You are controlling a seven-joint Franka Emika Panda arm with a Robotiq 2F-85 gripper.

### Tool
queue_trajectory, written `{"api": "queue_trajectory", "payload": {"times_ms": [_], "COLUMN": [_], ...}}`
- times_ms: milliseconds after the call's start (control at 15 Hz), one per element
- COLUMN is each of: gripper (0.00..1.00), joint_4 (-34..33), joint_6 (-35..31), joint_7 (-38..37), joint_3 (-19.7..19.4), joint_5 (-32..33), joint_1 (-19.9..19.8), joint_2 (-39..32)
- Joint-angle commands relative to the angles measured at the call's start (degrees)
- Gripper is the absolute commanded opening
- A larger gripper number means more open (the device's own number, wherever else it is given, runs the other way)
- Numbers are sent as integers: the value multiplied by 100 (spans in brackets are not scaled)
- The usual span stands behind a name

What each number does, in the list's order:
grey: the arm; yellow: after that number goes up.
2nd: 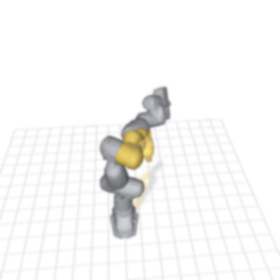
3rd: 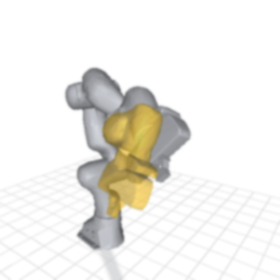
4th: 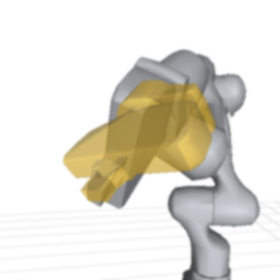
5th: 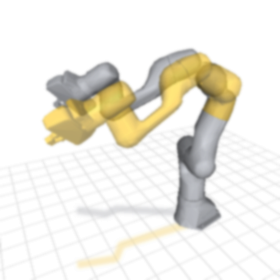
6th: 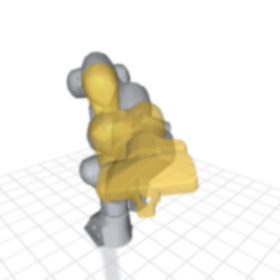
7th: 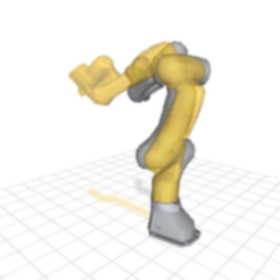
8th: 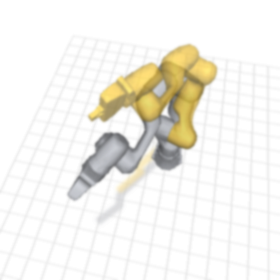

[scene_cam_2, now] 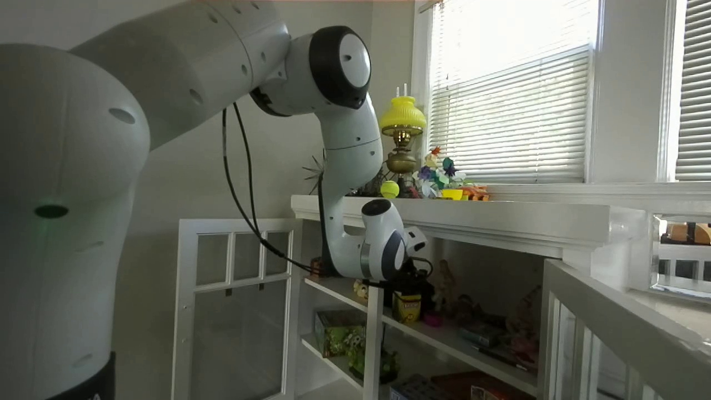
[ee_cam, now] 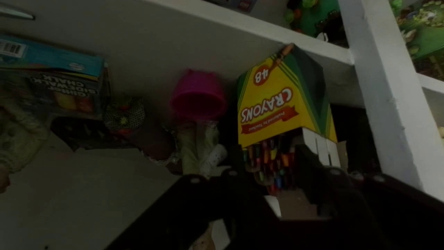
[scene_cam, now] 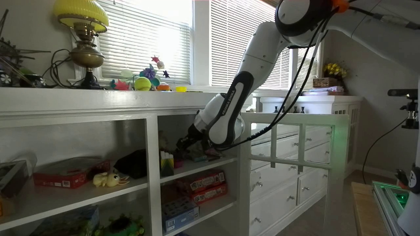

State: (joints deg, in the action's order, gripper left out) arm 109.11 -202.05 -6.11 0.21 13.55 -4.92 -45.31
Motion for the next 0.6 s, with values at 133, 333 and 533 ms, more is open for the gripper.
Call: {"api": "queue_trajectory", "payload": {"times_ms": [133,333,533], "gripper": [39,40,37], "joint_4": [-414,-579,-732], "joint_6": [22,28,73], "joint_7": [275,312,379], "joint_3": [186,233,306], "joint_5": [-197,-151,-106], "joint_1": [-165,-191,-215], "joint_2": [-259,-367,-479]}}
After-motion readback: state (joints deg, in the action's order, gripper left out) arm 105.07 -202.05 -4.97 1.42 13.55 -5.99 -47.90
